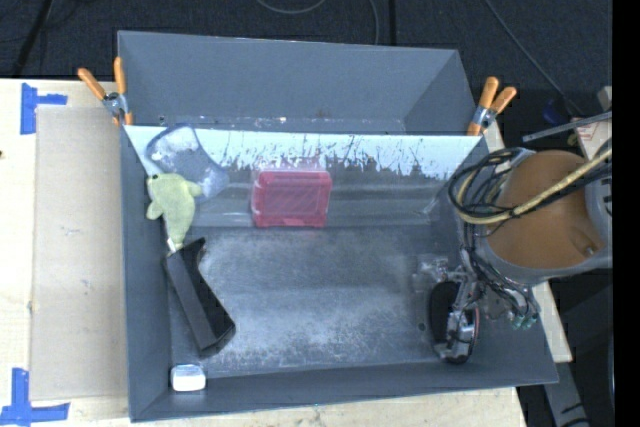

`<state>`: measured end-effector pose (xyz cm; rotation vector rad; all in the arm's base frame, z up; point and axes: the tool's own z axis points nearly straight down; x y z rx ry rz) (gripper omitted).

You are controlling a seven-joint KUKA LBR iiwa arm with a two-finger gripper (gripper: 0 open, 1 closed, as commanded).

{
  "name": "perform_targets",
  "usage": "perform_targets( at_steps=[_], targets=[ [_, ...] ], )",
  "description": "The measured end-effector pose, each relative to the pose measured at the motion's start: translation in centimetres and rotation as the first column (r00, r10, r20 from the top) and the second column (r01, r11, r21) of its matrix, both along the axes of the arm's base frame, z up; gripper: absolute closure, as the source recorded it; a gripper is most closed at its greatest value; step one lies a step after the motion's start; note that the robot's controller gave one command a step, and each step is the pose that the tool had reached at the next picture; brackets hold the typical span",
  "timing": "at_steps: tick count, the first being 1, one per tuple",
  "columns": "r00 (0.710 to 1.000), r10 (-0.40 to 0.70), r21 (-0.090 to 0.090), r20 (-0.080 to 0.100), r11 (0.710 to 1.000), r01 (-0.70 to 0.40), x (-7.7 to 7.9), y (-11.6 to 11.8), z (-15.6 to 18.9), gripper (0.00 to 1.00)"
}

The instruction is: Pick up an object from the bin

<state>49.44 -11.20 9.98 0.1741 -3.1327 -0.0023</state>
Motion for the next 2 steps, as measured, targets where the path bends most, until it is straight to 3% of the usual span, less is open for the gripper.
perform_targets(
  at_steps=[1, 2],
  targets=[
    [0.999, 0.048, 0.002, -0.001, 0.999, -0.048, 3.7, -0.6, -1.1, 0.00],
    [1.000, 0.025, 0.002, 0.003, 1.000, -0.025, 6.7, -2.4, -2.4, 0.00]
  ],
)
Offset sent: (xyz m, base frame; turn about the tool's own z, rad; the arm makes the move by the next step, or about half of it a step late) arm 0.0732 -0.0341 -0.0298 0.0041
